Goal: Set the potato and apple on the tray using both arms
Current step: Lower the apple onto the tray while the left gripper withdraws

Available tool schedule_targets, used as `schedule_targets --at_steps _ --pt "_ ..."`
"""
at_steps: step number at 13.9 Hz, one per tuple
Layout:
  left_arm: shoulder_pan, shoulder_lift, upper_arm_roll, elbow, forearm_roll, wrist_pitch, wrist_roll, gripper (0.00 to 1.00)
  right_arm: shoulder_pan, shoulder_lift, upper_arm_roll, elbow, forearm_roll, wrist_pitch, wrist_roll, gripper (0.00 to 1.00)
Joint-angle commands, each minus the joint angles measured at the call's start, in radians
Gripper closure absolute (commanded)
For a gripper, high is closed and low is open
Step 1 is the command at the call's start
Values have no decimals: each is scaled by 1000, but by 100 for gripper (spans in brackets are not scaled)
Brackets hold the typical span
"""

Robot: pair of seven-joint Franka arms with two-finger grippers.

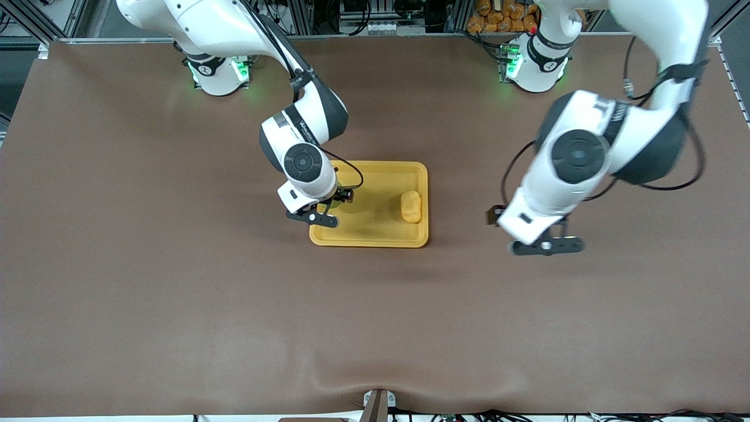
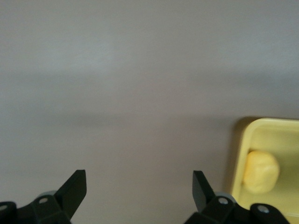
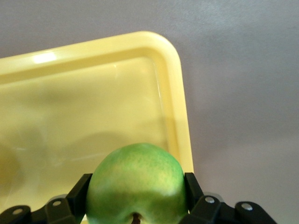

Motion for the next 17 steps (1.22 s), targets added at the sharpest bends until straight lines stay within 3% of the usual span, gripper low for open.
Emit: schedule_targets --at_steps 1,9,10,12,17 --pt "53 -76 -7 -33 -18 -65 89 0 5 -2 -10 -43 9 62 12 100" --pt "161 -231 -7 -26 -24 -223 183 0 8 50 -10 -44 9 125 13 100" --pt "167 -245 -5 -21 -29 -224 181 0 10 50 -10 -44 11 124 21 73" --pt "173 -268 2 -18 -29 -226 181 0 10 52 -10 -40 11 121 55 1" --pt "179 -315 -2 -15 -30 -244 187 0 8 45 -10 -16 11 110 65 0"
